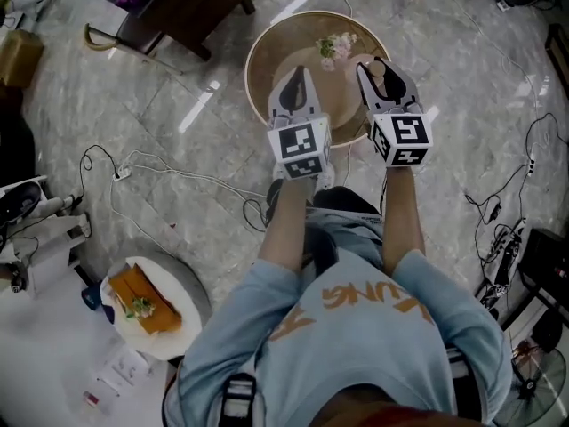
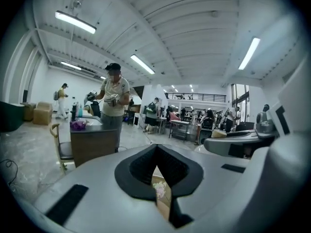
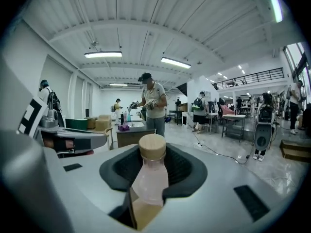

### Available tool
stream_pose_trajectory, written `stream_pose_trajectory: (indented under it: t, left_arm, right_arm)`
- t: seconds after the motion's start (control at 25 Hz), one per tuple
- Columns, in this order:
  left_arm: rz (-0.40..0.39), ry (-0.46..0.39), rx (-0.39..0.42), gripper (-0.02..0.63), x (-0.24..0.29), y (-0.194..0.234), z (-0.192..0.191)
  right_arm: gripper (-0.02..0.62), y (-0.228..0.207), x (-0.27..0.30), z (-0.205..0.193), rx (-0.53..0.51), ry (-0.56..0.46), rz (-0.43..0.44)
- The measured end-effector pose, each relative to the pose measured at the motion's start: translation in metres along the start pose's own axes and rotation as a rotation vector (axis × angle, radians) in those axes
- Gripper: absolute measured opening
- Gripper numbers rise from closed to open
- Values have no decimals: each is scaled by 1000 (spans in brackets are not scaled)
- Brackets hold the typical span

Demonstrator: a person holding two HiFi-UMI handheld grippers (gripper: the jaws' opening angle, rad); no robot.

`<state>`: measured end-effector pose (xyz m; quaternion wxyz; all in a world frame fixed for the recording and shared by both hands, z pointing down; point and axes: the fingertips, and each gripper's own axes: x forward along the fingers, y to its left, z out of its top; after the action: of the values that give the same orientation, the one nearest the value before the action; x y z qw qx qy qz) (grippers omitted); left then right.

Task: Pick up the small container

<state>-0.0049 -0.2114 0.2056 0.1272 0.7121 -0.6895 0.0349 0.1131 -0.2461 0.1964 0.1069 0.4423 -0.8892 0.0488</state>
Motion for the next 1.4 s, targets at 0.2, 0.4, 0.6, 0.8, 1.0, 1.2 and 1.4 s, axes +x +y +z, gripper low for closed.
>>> stream_pose_trajectory:
  t: [0.2, 0.4, 0.6, 0.8, 1.0, 1.2, 1.4]
  left_arm:
    - [-48, -50, 37, 24, -6, -21, 33]
    - [-56, -88, 63, 23, -6, -27, 57]
    - [-66, -111, 70, 24, -6, -32, 71]
    - [-74, -125, 77, 23, -1, -36, 77]
    - [-77, -128, 81, 23, 0, -36, 80]
    - [-80, -120, 87, 23, 7, -35, 81]
    - [-83, -116, 88, 23, 11, -38, 82]
  right_arm:
    - [147, -7, -14, 33, -6, -57, 10]
    - [147, -12, -20, 50, 27, -99, 28]
    - [147, -16, -24, 59, 42, -129, 29]
    - [147, -22, -24, 64, 32, -143, 26]
    - [147, -21, -26, 68, 19, -156, 25]
    - [147, -23, -18, 69, 14, -153, 25]
    - [147, -26, -19, 71, 8, -155, 24]
